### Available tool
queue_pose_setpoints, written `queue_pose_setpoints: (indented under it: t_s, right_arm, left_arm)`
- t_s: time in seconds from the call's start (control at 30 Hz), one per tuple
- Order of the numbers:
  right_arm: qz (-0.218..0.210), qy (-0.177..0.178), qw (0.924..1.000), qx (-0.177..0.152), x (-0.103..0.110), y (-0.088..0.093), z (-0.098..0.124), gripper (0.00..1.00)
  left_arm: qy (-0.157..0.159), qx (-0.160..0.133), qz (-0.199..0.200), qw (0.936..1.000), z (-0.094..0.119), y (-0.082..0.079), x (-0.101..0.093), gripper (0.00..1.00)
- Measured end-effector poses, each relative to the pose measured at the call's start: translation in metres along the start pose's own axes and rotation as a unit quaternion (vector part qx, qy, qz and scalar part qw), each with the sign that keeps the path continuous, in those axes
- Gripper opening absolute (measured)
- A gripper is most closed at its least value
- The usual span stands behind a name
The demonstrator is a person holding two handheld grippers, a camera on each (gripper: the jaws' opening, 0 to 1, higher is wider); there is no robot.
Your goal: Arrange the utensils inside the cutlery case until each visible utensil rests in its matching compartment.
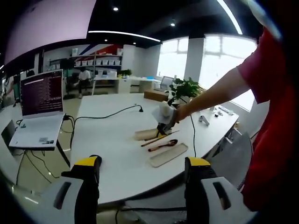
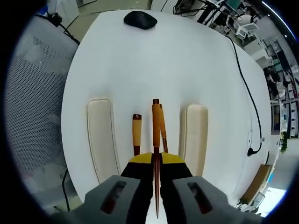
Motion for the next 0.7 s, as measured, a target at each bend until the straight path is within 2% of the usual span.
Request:
queue_pose_setpoints:
  t_s: [0.4,0.7]
  right_arm:
    - [-0.023,0.017,0.9996,-0.008,-0.006,0.006,0.018,0.00]
    - [-0.018,0.029,0.9994,-0.011,-0.011,0.009,0.031,0.00]
  left_arm:
    - [0.004,0.002,-0.002,1.0000,-0.002,0.000,0.000,0.76]
    - [0.003,0.002,0.001,1.0000,-0.002,0.003,0.000,0.76]
Point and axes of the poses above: the point that each gripper's makers call its tool centre point, and the gripper's own axes: z roughly backward along the fingers, x roughly to its left, y roughly out of its underside, the point moved 8 cm from there along z, roughly backward along the fingers, and after that the axes turned 9 degrees about z, right-handed, at the moved point
